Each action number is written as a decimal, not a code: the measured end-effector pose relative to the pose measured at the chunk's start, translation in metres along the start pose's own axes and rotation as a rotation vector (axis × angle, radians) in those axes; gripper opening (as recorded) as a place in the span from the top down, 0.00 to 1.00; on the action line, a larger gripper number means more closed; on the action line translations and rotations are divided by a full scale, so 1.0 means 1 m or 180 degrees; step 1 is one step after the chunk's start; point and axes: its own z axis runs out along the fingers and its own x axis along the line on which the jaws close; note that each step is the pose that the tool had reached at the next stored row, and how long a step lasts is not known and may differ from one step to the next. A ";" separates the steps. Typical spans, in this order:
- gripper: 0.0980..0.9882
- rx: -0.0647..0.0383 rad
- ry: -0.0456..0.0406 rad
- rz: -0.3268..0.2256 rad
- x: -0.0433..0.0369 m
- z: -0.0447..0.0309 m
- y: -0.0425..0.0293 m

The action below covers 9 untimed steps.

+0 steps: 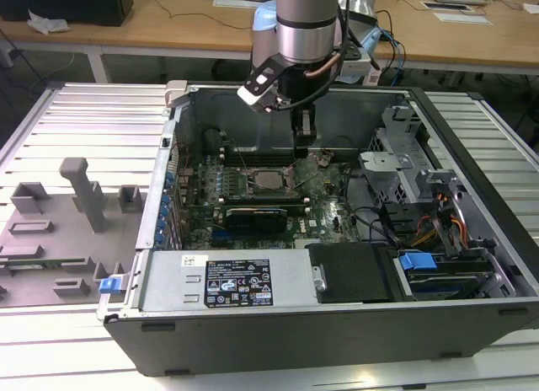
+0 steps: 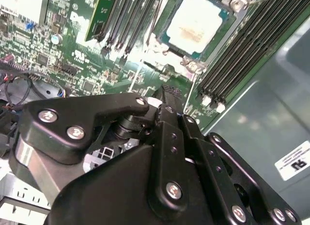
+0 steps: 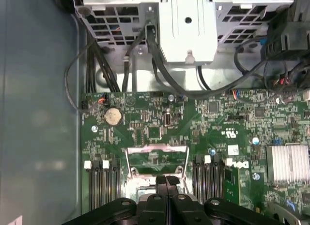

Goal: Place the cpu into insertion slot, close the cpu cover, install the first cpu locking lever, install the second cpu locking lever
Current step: 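Close the cpu cover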

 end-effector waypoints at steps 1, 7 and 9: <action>0.99 0.0000 0.0000 0.0001 0.0001 0.0002 0.0014; 0.99 0.0001 0.0000 0.0000 0.0008 0.0021 0.0200; 0.99 0.0001 0.0000 0.0000 0.0011 0.0030 0.0289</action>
